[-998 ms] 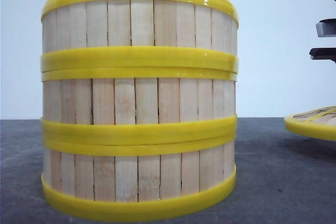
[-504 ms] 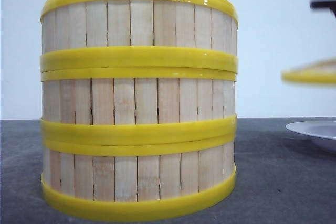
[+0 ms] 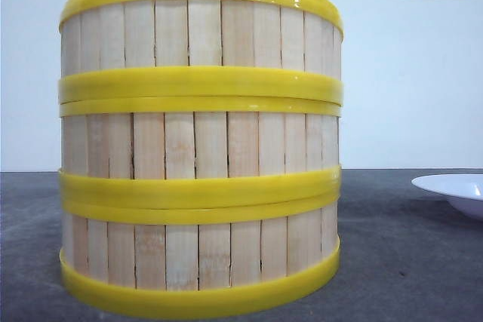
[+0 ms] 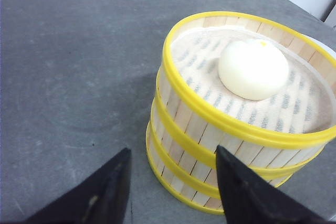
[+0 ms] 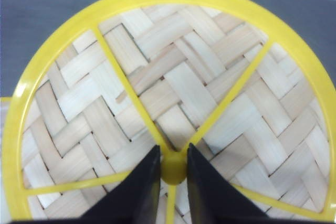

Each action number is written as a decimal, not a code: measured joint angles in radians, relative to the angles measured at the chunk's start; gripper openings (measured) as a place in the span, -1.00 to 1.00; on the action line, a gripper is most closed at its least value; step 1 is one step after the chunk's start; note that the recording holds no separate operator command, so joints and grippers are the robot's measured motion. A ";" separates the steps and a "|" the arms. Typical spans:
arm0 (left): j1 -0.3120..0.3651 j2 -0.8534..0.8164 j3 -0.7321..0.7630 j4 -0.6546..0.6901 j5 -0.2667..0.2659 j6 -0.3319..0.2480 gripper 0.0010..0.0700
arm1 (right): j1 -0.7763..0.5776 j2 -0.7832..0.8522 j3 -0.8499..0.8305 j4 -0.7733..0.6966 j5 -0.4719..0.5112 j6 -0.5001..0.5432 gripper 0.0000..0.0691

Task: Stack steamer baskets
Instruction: 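Lift the lid and lower it onto the top basket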

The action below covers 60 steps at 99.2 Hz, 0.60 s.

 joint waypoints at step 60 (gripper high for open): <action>0.000 0.000 0.000 0.000 0.000 0.000 -0.15 | 0.398 0.153 0.023 -0.025 0.008 -0.004 -0.83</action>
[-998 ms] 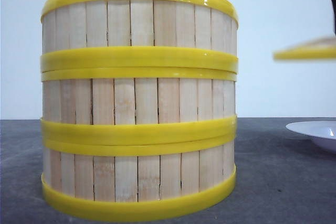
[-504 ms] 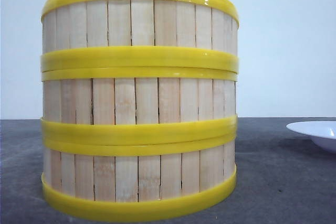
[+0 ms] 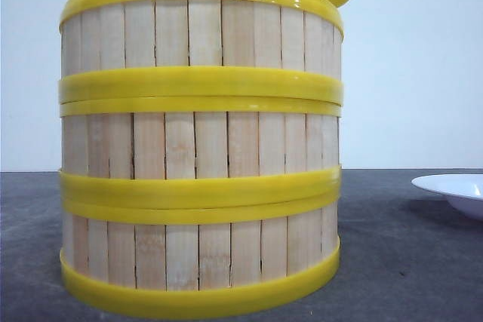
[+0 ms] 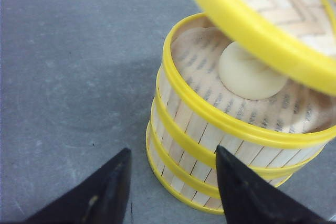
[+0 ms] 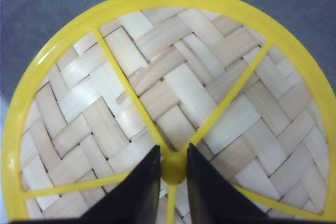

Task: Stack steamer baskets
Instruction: 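Lift the lid and lower it onto the top basket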

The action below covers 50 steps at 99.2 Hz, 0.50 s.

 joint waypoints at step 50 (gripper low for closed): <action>0.000 0.000 0.000 0.000 0.000 0.000 -0.15 | 0.038 0.085 0.000 -0.021 0.014 -0.021 -0.83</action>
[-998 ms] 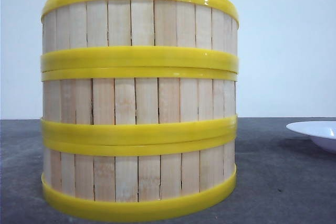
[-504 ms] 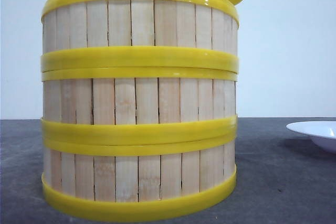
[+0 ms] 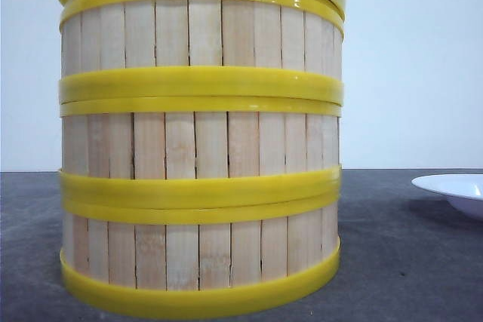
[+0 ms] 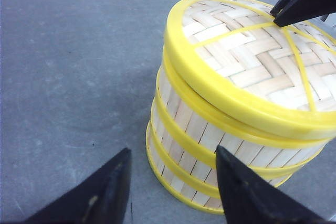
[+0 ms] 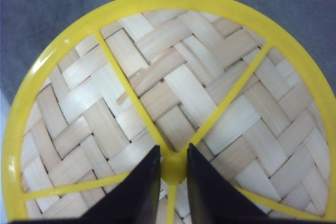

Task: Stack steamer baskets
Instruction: 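Lift the lid and lower it onto the top basket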

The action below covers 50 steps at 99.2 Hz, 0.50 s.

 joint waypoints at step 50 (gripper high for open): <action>0.000 0.000 0.000 0.000 0.000 0.000 -0.15 | 0.000 0.036 0.005 -0.002 0.005 -0.009 -0.83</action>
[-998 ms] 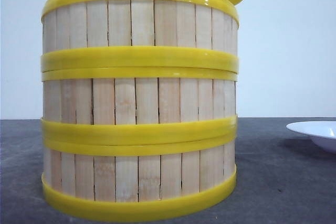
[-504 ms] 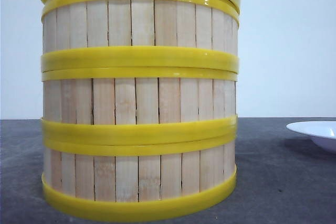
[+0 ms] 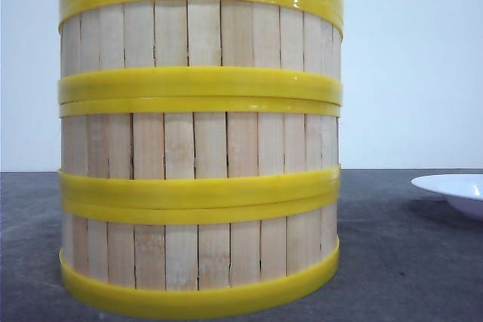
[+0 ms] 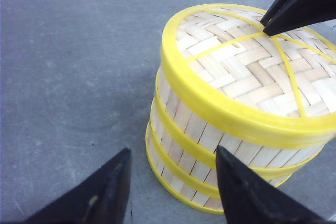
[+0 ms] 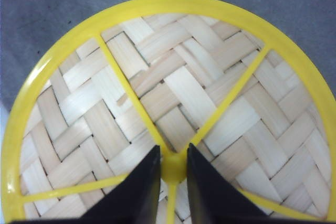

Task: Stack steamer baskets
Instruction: 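Lift the lid and lower it onto the top basket, then release the lid and raise the right gripper away from the stack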

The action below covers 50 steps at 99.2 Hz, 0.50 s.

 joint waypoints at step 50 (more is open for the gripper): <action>0.000 0.000 0.000 0.000 0.000 0.000 -0.15 | 0.000 -0.041 0.178 -0.027 0.051 -0.026 0.21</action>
